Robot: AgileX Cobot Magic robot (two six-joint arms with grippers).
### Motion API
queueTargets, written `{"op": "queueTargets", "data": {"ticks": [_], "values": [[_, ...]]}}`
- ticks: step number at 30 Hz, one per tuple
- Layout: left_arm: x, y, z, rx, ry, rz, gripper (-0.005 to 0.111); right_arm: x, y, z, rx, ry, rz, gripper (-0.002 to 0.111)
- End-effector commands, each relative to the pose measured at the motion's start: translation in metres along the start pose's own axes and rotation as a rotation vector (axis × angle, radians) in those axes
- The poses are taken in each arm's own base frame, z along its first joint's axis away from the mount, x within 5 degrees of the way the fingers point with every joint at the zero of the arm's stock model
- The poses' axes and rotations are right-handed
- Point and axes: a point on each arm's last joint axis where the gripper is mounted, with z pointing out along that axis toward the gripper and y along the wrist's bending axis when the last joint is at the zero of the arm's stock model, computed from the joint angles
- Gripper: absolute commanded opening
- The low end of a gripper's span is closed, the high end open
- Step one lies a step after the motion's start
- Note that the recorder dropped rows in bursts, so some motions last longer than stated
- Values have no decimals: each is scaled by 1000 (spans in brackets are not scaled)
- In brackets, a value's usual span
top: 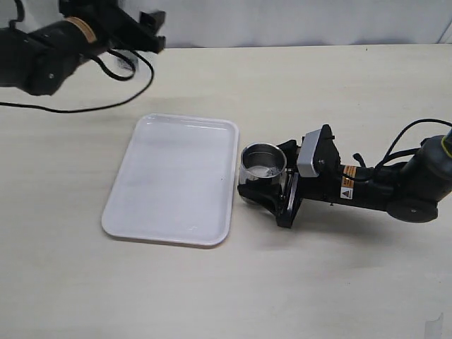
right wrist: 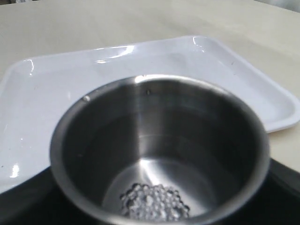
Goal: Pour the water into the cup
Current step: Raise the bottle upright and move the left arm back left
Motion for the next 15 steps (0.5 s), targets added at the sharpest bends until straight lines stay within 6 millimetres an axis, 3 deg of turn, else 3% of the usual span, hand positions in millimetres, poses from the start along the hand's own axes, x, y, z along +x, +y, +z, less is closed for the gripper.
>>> {"op": "queueTargets", "data": {"ticks": [1, 5, 9, 15], "values": [[-8, 58, 5, -104, -86, -152, 0, -1, 0, 0, -4, -5, -3, 4], [5, 90, 11, -168, -82, -200, 0, -1, 0, 0, -4, -5, -3, 4], [24, 107, 17, -201, -55, -209, 0, -1, 0, 0, -4, -5, -3, 4], [57, 105, 27, -167, -8, -129, 0, -1, 0, 0, -4, -5, -3, 4]]}}
